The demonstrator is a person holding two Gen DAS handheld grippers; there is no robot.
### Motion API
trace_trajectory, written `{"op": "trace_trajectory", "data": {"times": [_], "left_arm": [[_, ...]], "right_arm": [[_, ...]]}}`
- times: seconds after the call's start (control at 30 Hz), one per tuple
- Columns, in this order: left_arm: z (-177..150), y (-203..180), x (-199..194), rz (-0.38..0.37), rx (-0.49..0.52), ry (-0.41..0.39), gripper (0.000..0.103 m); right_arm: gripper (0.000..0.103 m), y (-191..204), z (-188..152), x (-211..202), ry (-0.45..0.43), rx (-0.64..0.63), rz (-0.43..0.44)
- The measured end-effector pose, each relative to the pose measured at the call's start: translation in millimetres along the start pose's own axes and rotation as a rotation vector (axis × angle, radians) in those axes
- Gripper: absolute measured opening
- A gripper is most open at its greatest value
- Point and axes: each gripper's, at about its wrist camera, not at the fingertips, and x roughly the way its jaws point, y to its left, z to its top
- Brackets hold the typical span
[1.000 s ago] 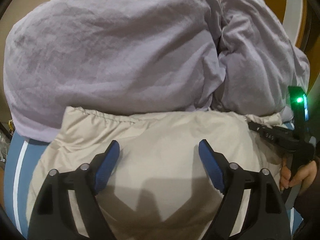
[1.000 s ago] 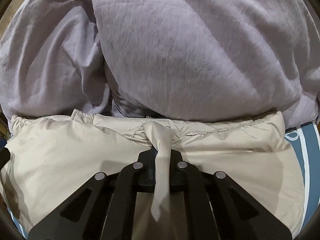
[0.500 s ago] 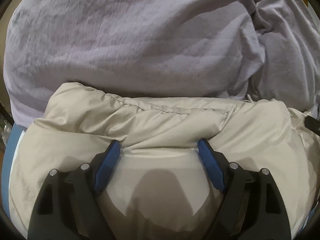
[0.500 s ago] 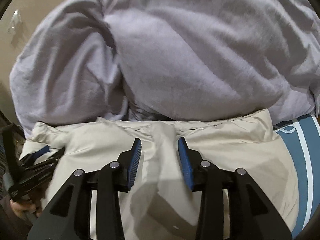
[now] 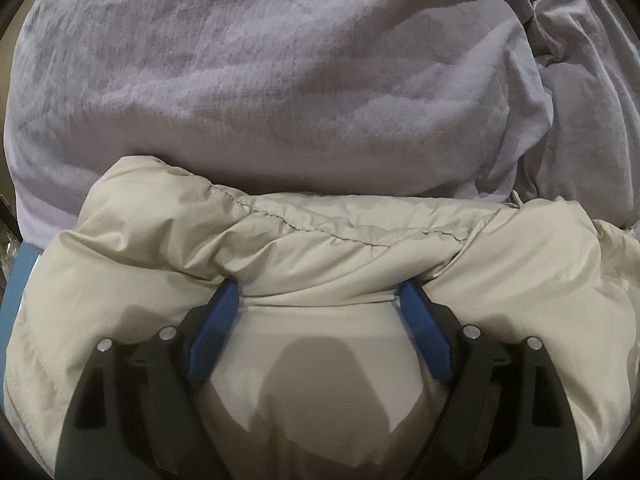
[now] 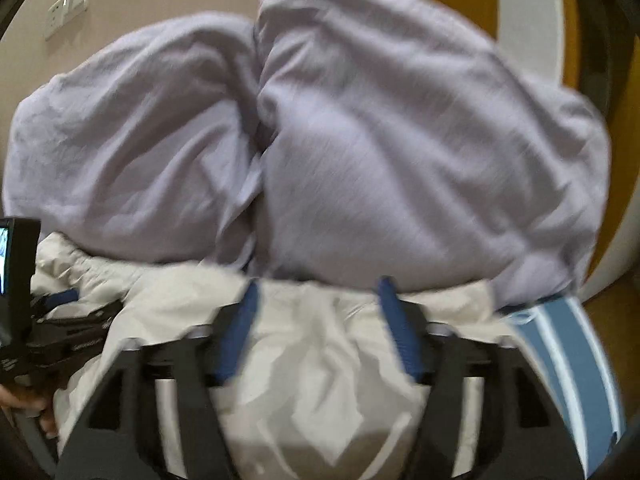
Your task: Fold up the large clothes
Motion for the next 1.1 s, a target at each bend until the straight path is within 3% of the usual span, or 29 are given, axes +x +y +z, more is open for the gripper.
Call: {"op": "trace_trajectory", "data": {"times": [0.07,0.13,0.27,0.57,0.93,1.1], "left_arm": [[0,0,2,-0.001,-0.003,-0.001,0.084],[-2,4,8,-0.001,-0.005,-0.002,0.084],[0,10,13,-0.003,-0.011,0.001,0.084],[1,13,22,-0.004,-0.022,0.003,0.085],[2,10,26,0.012,-0.032,-0.005,0.085],[-2,6,18,0.030,-0.020,0.000,0.085]], "right_arm": [[0.065,-5,1,3,0.043,0.030,0.078],[0.052,-4,-2,8,0.084,0.049,0.156],[0.049,18,-14,17,0.157,0.021,0.251],[0.050,44,-39,55,0.220,-0.011,0.191],[0.050,59,-52,80,0.184,-0.038,0.114],[0.050,61,-50,84,0.219,-0.031,0.125]]}}
